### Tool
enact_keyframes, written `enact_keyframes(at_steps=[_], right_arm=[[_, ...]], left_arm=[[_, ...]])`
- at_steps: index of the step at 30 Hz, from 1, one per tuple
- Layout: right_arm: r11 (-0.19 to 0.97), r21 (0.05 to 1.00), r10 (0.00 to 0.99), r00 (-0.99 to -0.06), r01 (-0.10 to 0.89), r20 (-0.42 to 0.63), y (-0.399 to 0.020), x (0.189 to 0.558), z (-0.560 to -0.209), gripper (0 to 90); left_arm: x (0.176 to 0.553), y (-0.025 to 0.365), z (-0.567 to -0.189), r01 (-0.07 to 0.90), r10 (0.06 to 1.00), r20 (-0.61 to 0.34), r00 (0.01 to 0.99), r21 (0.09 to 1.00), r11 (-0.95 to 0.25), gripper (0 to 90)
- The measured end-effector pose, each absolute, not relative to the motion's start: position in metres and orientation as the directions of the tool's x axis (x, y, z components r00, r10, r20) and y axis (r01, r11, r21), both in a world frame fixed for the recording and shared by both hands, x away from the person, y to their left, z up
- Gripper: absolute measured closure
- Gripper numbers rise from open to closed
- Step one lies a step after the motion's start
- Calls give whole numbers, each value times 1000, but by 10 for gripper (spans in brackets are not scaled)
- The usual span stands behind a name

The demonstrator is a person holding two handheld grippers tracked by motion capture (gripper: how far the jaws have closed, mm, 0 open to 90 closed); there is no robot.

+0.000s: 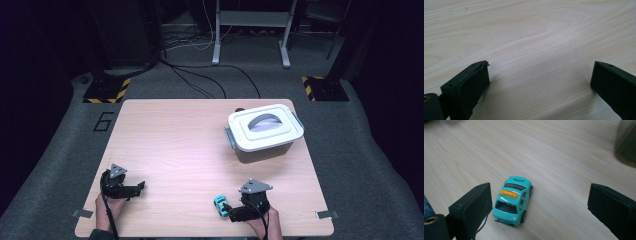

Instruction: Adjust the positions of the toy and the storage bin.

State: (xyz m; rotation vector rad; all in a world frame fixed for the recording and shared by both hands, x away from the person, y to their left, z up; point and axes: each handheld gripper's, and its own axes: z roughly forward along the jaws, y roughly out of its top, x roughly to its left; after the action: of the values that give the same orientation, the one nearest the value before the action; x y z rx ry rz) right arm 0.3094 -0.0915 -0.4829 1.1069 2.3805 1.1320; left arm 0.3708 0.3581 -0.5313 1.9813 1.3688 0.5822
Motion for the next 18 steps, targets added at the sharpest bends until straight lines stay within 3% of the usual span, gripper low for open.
enact_keyframes(at_steps=[2,9,12,18], right_arm=[[399,753,743,-666,523,69,-81,306,-486,0],[438,734,727,-685,519,50,-63,304,-496,2],[460,727,725,-688,510,24,-56,303,-499,108],[475,712,731,-682,517,7,-49,302,-503,211]], left_arm=[[371,358,-531,645,935,-5,356,725,-242,18],[371,358,-531,645,935,-5,355,726,-241,19],[371,358,-531,644,935,-5,355,726,-240,19],[371,358,-531,643,935,-5,355,727,-240,23]])
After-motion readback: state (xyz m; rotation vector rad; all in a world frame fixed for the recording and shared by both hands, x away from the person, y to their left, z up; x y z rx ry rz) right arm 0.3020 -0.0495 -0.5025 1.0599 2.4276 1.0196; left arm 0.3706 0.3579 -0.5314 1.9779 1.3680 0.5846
